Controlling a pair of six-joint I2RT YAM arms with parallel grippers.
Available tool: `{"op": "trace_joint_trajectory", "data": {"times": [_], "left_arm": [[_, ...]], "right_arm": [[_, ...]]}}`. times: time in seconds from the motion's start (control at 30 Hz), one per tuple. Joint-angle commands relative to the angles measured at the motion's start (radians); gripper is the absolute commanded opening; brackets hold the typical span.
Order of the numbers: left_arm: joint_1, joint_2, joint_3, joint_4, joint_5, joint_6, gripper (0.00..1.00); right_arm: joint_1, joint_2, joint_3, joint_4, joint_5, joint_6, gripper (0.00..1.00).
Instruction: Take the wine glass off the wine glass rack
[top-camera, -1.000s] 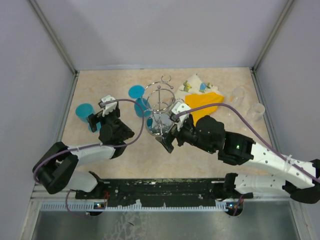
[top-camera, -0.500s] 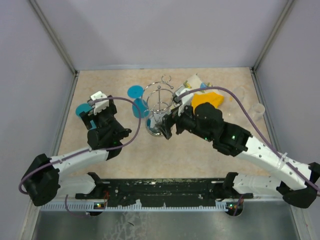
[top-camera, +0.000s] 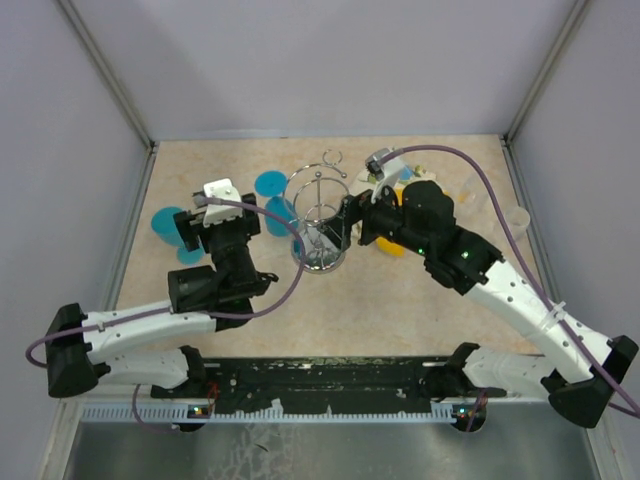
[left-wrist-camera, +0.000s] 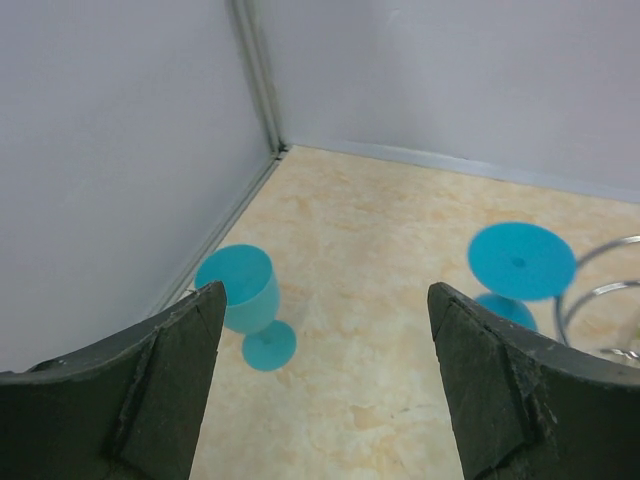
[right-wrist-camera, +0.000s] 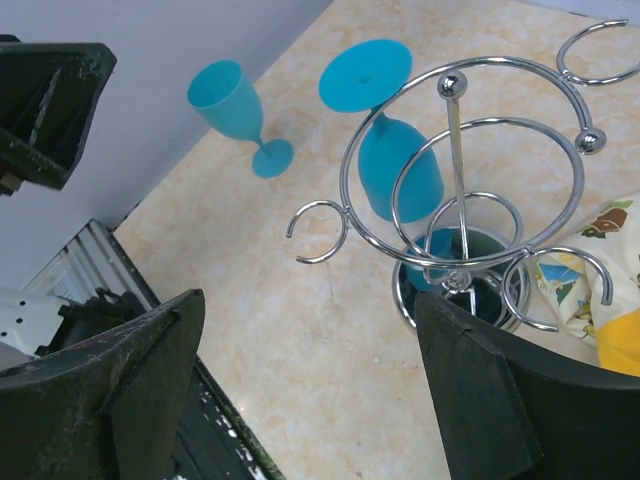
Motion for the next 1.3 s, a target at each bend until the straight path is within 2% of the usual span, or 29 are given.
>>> {"op": "trace_joint_trajectory", "data": {"times": [0.0, 0.3, 0.47, 0.7, 0.87, 0.93, 0.97, 1.0, 1.03, 1.07, 1.1, 1.13, 1.17, 1.27], "left_arm": [[-0.11, 0.013, 0.076, 0.264, -0.006, 0.1, 0.88], [-0.397, -0.097, 0.131, 0.264, 0.012, 0.107, 0.88], [-0.581, -0.133, 0.131, 0.264, 0.021, 0.089, 0.88], [-0.759, -0.045, 0.219, 0.259, 0.079, 0.154, 0.88], [-0.878, 0.071, 0.343, 0.116, 0.126, 0.108, 0.88], [-0.914, 0.097, 0.375, -0.079, 0.155, -0.027, 0.88], [-0.929, 0.098, 0.39, -0.226, 0.177, -0.129, 0.88], [-0.944, 0.09, 0.408, -0.442, 0.209, -0.298, 0.88], [-0.947, 0.067, 0.442, -0.772, 0.272, -0.578, 0.88], [-0.916, 0.042, 0.525, -1.247, 0.417, -0.931, 0.88], [-0.821, 0.021, 0.606, -1.581, 0.629, -1.285, 0.86], [-0.707, -0.006, 0.621, -1.682, 0.846, -1.433, 0.8], [-0.653, -0.039, 0.557, -1.639, 0.856, -1.417, 0.79], [-0.599, -0.099, 0.48, -1.563, 0.8, -1.36, 0.77]], "right_arm": [[-0.008, 0.004, -0.004, 0.069, -0.031, 0.021, 0.86], [-0.027, -0.001, -0.008, 0.064, 0.003, 0.027, 0.87], [-0.031, 0.014, -0.003, 0.07, 0.032, 0.014, 0.81], [-0.034, 0.016, -0.008, 0.067, 0.05, 0.004, 0.8], [-0.038, 0.009, -0.006, 0.055, 0.069, -0.004, 0.79], [-0.04, 0.006, -0.003, 0.045, 0.086, -0.008, 0.79], [-0.043, 0.006, 0.002, 0.035, 0.099, -0.011, 0.79], [-0.045, 0.005, 0.009, 0.021, 0.119, -0.013, 0.79], [-0.048, 0.003, 0.017, 0.005, 0.143, -0.015, 0.79], [-0.053, 0.0, 0.026, -0.009, 0.161, -0.019, 0.8], [-0.06, -0.005, 0.033, -0.022, 0.172, -0.023, 0.8], [-0.068, -0.011, 0.038, -0.031, 0.177, -0.025, 0.8], [-0.073, -0.02, 0.04, -0.038, 0.178, -0.027, 0.8], [-0.079, -0.053, 0.041, -0.057, 0.191, -0.037, 0.8]]}}
